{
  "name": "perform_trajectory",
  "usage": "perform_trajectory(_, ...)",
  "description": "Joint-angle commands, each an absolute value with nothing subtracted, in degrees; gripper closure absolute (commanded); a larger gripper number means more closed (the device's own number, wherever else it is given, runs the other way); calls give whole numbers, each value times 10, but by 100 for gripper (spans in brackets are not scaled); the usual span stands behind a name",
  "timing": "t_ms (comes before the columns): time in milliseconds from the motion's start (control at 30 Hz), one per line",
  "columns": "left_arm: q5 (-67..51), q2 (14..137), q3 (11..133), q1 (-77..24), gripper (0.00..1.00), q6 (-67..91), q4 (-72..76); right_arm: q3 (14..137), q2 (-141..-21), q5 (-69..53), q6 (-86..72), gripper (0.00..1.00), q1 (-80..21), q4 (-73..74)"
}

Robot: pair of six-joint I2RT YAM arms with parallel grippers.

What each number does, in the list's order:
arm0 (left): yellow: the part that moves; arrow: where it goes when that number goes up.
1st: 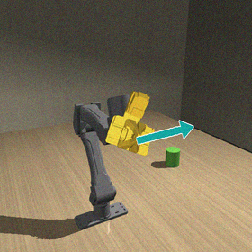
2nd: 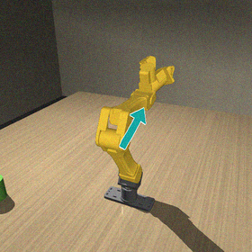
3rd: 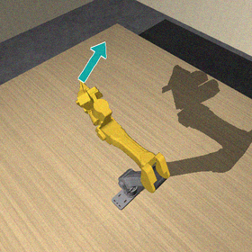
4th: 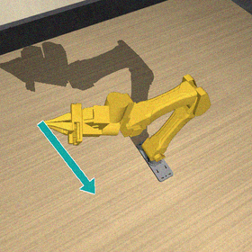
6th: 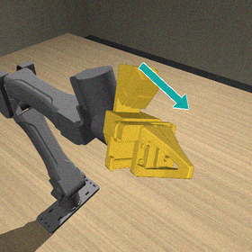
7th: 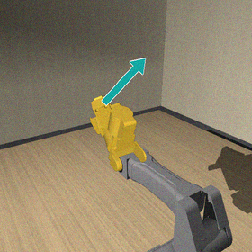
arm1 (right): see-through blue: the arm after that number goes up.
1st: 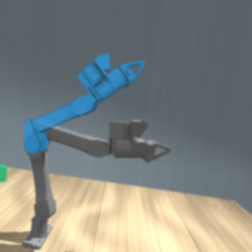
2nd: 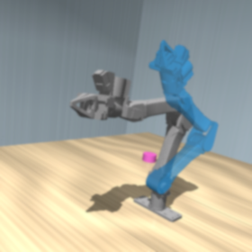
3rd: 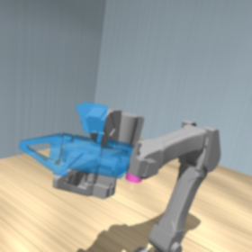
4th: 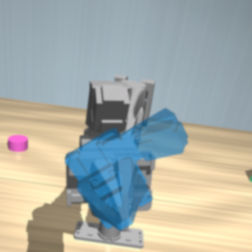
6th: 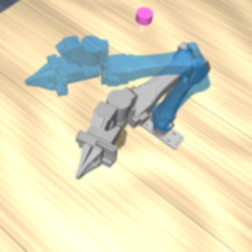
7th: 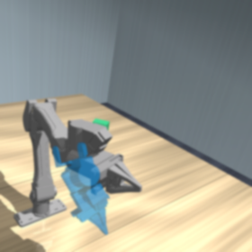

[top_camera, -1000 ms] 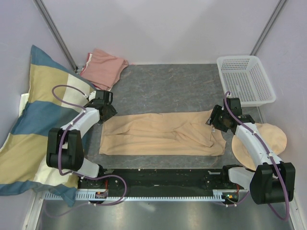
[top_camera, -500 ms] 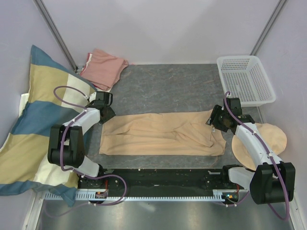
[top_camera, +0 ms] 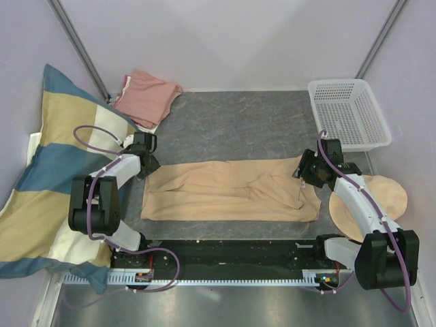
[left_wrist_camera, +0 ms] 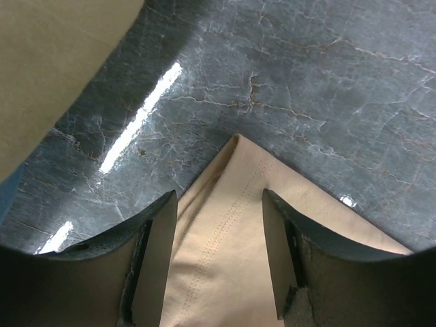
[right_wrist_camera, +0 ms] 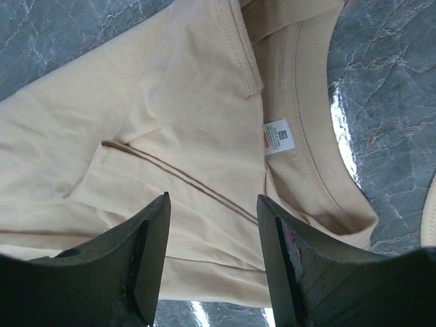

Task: Fold and stack the t-shirts
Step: Fold the other side of the tshirt into a rectangle

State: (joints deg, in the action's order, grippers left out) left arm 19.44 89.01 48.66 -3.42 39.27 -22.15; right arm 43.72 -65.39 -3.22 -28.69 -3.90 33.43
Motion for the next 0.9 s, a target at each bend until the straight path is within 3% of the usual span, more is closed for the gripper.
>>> perform_trajectory(0, 205, 904, 498, -31, 43, 390, -206, 438, -655, -33, -281, 38, -41, 329)
perform_trajectory(500, 192, 933, 519, -31, 73, 389, -214, 444, -655, -33, -280, 38, -41, 334)
perform_trajectory(867, 212, 920, 537, -30, 75, 376, -238, 443, -659, -34, -282, 38, -41, 329)
